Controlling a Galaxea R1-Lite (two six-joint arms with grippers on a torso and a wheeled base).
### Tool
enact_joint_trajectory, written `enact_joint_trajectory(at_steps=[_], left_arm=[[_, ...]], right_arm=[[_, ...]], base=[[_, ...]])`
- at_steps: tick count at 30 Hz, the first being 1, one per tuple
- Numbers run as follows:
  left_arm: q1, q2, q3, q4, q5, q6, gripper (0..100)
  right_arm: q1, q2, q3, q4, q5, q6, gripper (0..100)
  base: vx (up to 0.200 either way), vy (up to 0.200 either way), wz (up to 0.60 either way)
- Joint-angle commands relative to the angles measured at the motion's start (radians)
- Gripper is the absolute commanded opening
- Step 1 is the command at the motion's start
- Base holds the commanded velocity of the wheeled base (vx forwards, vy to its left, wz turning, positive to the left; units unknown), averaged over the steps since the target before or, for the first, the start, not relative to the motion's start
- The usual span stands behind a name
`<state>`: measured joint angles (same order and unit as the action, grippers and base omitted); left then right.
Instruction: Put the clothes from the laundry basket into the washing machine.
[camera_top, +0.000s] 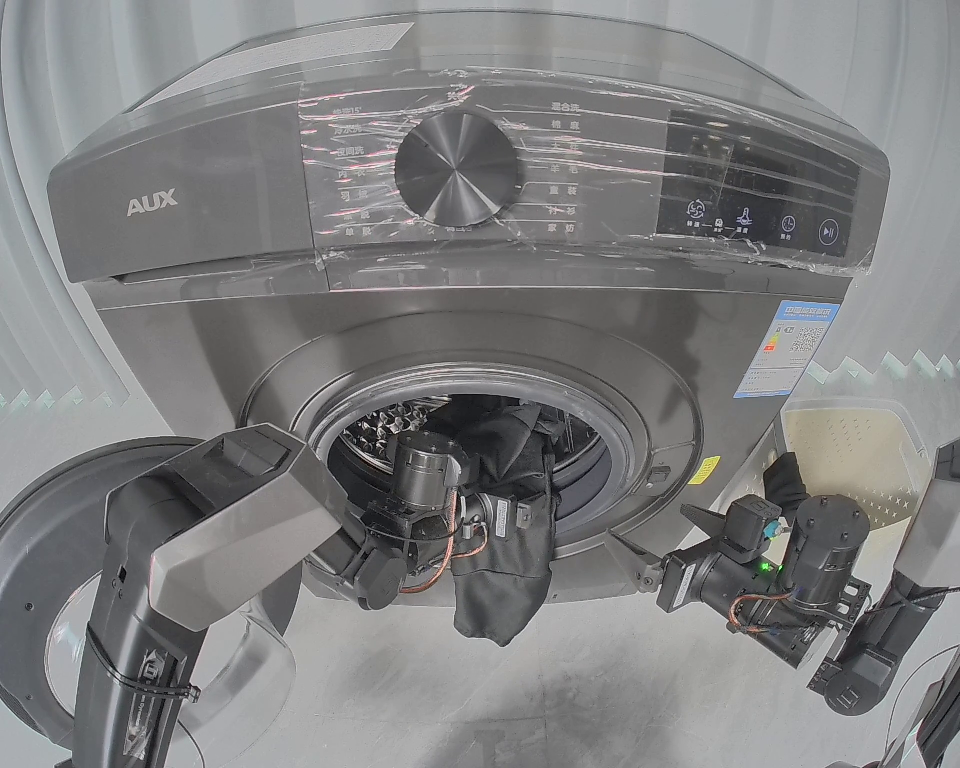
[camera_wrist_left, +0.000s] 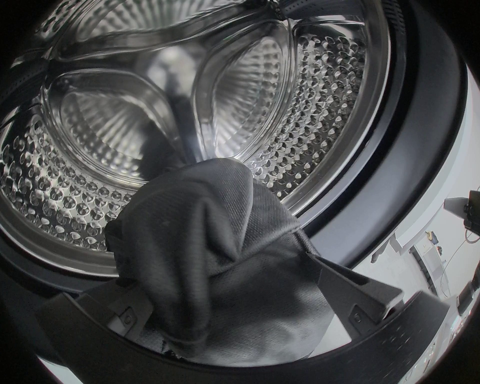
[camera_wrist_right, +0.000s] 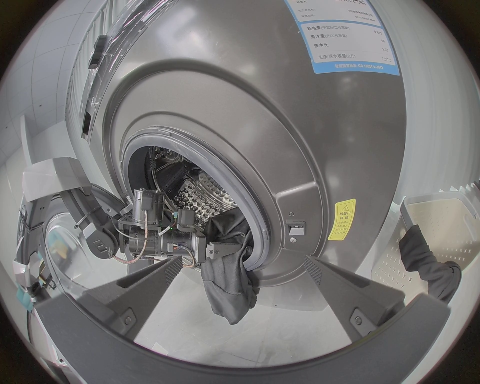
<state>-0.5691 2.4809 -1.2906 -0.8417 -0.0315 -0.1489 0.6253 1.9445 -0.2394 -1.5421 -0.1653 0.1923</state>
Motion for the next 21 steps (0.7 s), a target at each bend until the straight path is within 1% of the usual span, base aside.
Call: enact_joint_trajectory(at_steps=[1, 3, 4, 9, 11, 12, 14, 16, 17, 19, 21], left_arm=[[0.0, 0.026, -0.001, -0.002, 0.001, -0.001, 100], [0.0, 0.029, -0.003, 0.001, 0.001, 0.0, 100], [0.002, 0.033, -0.004, 0.0, 0.001, 0.0, 0], [0.006, 0.05, -0.027, -0.004, 0.001, 0.0, 0], [0.008, 0.052, -0.041, -0.008, 0.001, -0.003, 0], [0.011, 0.053, -0.07, -0.013, 0.007, -0.008, 0], [0.022, 0.059, -0.139, -0.013, 0.021, -0.017, 0], [0.035, 0.069, -0.18, -0.016, 0.041, -0.018, 0], [0.054, 0.081, -0.243, -0.023, 0.076, -0.018, 0], [0.068, 0.096, -0.299, -0.027, 0.102, -0.018, 0], [0.078, 0.102, -0.328, -0.027, 0.116, -0.018, 0]], right_arm=[[0.001, -0.001, -0.001, -0.001, 0.0, -0.001, 100], [0.001, -0.002, -0.003, -0.001, 0.0, -0.001, 100], [0.001, -0.001, -0.003, 0.0, 0.0, -0.001, 100], [0.001, -0.002, -0.003, -0.001, 0.0, -0.001, 100], [0.001, -0.002, -0.003, -0.001, 0.0, -0.001, 100], [0.001, -0.002, -0.005, -0.001, 0.0, -0.001, 100], [0.001, -0.002, -0.006, 0.0, 0.0, -0.001, 100], [0.001, -0.004, -0.006, -0.001, 0.0, -0.001, 100], [0.001, -0.002, -0.006, -0.001, 0.0, -0.001, 100], [0.001, -0.004, -0.008, -0.001, 0.0, -0.001, 100], [0.001, -0.002, -0.008, -0.001, 0.0, -0.001, 100]], base=[[0.0, 0.0, 0.0], [0.0, 0.0, 0.0], [0.0, 0.0, 0.0], [0.0, 0.0, 0.0], [0.0, 0.0, 0.0], [0.0, 0.0, 0.0], [0.0, 0.0, 0.0], [0.0, 0.0, 0.0], [0.0, 0.0, 0.0], [0.0, 0.0, 0.0], [0.0, 0.0, 0.0]])
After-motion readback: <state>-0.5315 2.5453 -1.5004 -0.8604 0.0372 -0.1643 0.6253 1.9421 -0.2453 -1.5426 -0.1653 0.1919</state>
